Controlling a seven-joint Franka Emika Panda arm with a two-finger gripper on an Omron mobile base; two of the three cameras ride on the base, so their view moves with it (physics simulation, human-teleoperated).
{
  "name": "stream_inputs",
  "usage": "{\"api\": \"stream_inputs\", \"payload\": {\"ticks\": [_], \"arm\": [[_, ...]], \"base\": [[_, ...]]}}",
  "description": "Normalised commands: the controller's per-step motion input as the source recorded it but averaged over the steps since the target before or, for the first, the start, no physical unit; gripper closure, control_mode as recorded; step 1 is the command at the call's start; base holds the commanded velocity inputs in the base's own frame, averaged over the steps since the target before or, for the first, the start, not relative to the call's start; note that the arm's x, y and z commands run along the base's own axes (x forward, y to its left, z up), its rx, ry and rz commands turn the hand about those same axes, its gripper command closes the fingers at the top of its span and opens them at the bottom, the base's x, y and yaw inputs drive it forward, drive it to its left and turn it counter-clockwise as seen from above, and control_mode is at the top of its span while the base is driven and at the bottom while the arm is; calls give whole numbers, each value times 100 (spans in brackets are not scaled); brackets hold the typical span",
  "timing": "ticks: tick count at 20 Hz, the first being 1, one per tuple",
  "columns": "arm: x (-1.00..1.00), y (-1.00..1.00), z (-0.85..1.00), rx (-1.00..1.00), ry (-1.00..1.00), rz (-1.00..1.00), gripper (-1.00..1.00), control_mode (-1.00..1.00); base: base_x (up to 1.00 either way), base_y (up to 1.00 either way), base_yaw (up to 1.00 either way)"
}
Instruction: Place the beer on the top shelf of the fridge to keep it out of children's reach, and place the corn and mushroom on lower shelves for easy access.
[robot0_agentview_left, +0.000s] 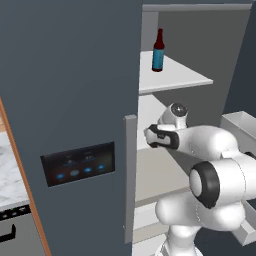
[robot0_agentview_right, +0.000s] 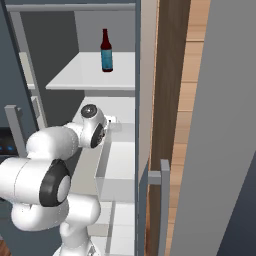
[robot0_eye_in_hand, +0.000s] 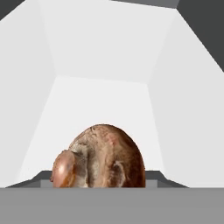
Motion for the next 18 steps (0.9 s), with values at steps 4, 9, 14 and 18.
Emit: {"api": "stream_inputs", "payload": {"ticks": [4, 9, 14, 18], "arm": [[55, 0, -17, 0, 0, 1, 100, -100], [50, 0, -12, 0, 0, 0, 100, -100], [37, 0, -9, 0, -3, 0, -100, -100], [11, 0, -5, 0, -7, 0, -100, -100]], "base": [[0, 0, 0], [0, 0, 0], [0, 0, 0], [0, 0, 0]]}}
